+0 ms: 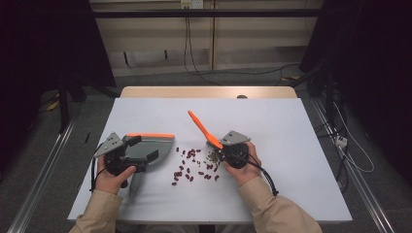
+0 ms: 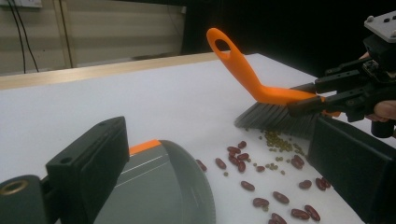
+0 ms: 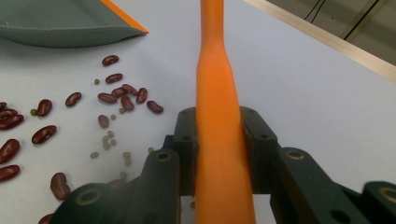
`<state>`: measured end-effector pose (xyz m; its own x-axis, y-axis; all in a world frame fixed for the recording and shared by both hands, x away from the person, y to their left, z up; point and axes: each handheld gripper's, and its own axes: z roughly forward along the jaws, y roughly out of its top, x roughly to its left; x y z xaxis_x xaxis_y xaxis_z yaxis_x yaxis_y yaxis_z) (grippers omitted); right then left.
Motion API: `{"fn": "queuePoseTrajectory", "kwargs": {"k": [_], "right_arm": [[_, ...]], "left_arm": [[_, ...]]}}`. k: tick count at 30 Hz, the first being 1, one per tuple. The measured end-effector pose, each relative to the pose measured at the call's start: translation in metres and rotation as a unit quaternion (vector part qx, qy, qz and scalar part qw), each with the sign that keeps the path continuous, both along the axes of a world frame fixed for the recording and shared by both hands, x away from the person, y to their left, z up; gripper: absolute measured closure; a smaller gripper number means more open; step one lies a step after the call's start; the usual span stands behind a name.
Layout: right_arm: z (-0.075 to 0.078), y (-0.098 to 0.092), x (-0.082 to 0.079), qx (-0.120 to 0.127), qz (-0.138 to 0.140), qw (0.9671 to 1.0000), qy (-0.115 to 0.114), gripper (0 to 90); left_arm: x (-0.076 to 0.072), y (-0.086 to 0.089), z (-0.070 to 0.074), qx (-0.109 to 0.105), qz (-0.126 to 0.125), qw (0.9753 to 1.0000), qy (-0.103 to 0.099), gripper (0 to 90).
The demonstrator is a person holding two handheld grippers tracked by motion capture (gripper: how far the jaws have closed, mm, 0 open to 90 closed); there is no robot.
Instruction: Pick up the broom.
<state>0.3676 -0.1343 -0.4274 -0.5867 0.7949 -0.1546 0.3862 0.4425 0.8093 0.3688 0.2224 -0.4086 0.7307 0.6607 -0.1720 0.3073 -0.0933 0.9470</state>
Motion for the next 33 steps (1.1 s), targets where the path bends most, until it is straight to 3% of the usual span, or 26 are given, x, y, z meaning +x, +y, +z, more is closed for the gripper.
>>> {"fn": "queuePoseTrajectory", "kwargs": {"k": [33], "right_arm": [[0.0,0.019,-0.007,0.01,0.018,0.9998,-0.003,71.4]], "left_arm": [[-0.001,0.0,0.0,-0.002,0.0,1.0,-0.001,5.5]]}}
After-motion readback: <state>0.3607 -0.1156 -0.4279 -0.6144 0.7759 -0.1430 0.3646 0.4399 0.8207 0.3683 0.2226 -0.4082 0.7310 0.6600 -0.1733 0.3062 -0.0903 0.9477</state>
